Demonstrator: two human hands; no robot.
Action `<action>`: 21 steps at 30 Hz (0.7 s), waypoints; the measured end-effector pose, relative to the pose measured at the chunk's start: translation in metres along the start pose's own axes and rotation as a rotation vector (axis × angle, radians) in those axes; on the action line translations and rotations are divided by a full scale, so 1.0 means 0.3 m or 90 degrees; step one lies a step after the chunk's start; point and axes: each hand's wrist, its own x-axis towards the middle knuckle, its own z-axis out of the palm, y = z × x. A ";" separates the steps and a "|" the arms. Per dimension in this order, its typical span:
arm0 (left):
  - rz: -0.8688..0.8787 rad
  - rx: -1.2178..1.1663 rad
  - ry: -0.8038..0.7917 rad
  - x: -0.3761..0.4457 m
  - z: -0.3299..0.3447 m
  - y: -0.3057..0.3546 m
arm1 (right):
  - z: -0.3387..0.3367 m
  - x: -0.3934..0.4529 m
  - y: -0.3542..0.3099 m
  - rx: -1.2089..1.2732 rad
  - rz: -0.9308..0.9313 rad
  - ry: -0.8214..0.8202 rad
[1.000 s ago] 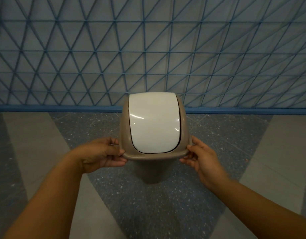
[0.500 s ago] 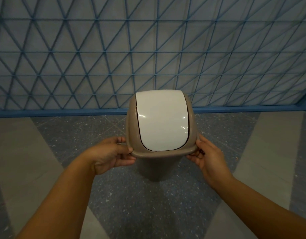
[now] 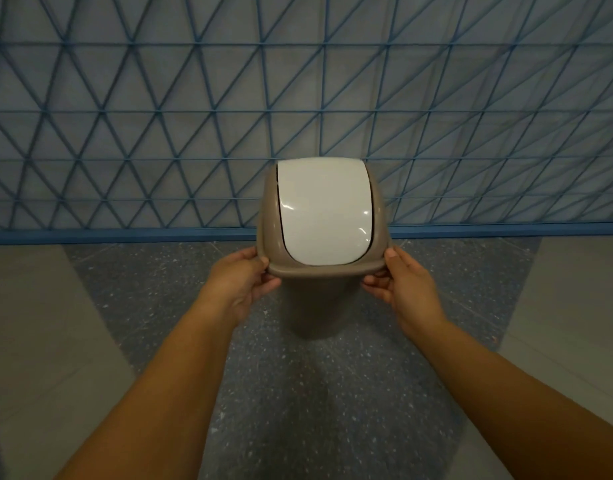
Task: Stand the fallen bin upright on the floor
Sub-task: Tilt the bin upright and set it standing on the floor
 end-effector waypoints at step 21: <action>0.009 0.009 0.059 0.309 0.094 0.164 | 0.114 0.329 -0.072 -0.028 0.053 0.000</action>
